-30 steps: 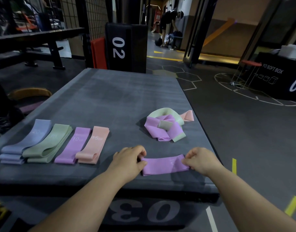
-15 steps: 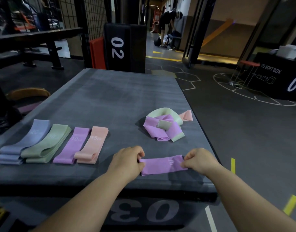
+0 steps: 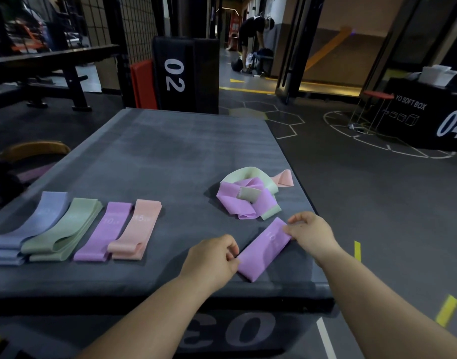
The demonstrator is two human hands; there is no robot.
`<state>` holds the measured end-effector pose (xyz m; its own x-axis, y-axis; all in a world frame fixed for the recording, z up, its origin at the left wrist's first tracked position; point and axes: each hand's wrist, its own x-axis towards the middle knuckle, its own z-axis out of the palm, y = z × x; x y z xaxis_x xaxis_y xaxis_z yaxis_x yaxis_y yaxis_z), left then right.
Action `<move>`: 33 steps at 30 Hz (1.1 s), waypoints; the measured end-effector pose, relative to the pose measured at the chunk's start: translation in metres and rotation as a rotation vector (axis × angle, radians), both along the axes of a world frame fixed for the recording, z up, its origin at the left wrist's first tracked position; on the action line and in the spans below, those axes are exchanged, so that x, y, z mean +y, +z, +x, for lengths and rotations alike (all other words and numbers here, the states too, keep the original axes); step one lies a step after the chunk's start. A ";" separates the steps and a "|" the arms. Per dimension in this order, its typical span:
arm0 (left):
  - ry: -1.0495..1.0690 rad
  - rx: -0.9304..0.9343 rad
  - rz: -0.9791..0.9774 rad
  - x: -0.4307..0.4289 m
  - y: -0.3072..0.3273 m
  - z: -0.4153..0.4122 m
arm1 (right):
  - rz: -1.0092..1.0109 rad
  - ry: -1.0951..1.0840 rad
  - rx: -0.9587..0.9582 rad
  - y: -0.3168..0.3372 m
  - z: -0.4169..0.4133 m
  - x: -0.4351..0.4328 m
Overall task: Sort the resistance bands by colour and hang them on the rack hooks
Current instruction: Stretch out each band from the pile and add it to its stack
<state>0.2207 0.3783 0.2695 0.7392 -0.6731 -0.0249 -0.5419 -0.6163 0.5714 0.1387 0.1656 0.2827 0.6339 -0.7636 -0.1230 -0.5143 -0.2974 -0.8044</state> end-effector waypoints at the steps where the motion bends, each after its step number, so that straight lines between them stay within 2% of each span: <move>1: -0.005 -0.009 -0.003 -0.002 0.000 -0.002 | -0.043 0.006 0.008 -0.003 0.000 -0.001; 8: -0.027 -0.066 -0.035 -0.009 -0.002 -0.007 | -0.255 0.045 0.046 -0.021 -0.001 0.000; 13: -0.054 -0.211 -0.059 -0.010 -0.007 -0.011 | -0.485 0.137 0.087 -0.022 -0.004 -0.001; 17: -0.152 -0.274 -0.075 -0.009 -0.011 -0.014 | -0.576 0.219 0.089 -0.018 -0.008 -0.001; 19: -0.211 -0.266 -0.007 -0.008 -0.012 -0.017 | -0.642 0.305 0.132 -0.022 -0.010 -0.003; 22: -0.257 -0.235 0.145 -0.009 -0.016 -0.021 | -0.651 0.421 0.281 -0.026 -0.013 -0.004; 26: -0.305 -0.255 0.254 -0.011 -0.020 -0.025 | -0.653 0.505 0.416 -0.029 -0.015 -0.001; 33: -0.275 -0.261 0.298 -0.012 -0.018 -0.030 | -0.645 0.545 0.521 -0.029 -0.014 0.000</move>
